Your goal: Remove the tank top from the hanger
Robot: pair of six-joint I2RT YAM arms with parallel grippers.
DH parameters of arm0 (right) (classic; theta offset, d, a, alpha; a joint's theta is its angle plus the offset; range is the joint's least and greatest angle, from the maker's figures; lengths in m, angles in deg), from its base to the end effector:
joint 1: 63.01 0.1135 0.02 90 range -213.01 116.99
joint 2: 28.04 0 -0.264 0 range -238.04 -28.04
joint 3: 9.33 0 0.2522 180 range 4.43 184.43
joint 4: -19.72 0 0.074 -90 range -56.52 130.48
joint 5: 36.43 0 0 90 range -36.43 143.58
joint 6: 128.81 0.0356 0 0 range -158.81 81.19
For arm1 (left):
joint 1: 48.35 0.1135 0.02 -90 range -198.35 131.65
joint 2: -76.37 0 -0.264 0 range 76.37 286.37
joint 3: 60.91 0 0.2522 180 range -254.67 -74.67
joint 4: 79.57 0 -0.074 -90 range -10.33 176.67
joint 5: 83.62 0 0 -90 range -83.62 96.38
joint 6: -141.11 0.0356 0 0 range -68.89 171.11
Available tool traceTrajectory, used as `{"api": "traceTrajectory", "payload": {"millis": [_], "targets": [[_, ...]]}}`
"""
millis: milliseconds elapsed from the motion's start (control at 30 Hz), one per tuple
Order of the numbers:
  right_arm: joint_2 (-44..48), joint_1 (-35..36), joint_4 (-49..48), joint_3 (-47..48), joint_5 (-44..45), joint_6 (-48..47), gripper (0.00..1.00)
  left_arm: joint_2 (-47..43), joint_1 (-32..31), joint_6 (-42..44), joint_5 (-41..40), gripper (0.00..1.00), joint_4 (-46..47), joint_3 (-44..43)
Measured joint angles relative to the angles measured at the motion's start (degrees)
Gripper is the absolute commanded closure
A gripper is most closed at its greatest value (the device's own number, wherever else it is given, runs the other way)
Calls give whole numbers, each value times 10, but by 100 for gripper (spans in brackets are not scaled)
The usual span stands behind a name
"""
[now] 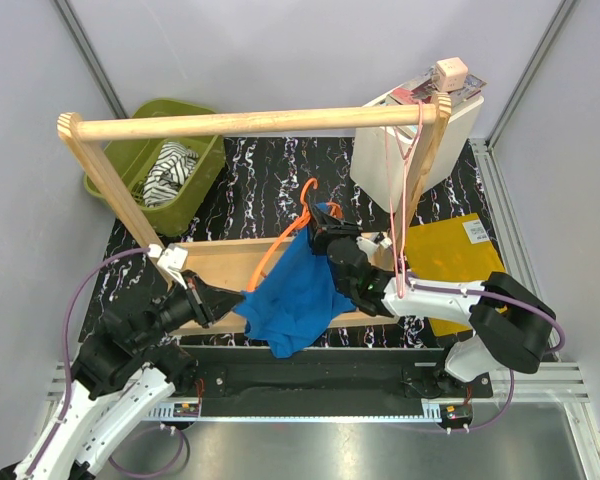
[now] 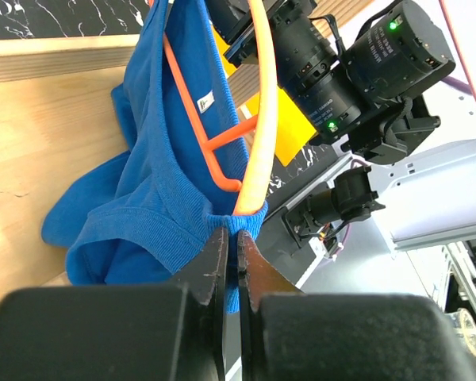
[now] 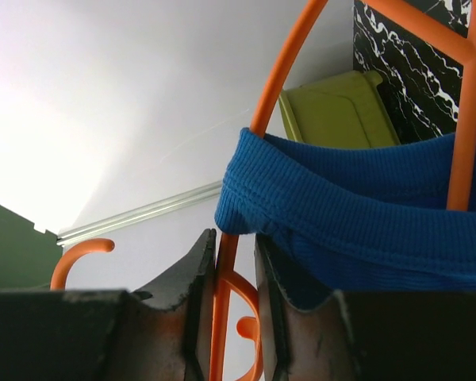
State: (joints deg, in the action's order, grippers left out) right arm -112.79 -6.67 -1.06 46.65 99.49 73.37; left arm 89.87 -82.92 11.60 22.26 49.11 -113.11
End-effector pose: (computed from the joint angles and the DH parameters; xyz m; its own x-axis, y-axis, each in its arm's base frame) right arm 0.1957 0.2478 0.2413 -0.1420 0.9490 0.2814 0.1411 -0.2620 0.9547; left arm 0.0486 -0.0453 0.3092 -0.6259 -0.3119 -0.7148 0.4762 0.5730 -0.6670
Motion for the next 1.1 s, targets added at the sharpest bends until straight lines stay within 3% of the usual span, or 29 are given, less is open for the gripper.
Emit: {"api": "traceTrajectory", "payload": {"millis": [267,733,1100], "targets": [[0,-24,45,14,-26,8,100,43,0,-26,6,100,30,15],[1,-48,78,26,-53,20,100,5,0,-82,19,100,44,63],[30,-48,3,-21,-108,16,100,149,0,-63,-38,100,94,54]]}}
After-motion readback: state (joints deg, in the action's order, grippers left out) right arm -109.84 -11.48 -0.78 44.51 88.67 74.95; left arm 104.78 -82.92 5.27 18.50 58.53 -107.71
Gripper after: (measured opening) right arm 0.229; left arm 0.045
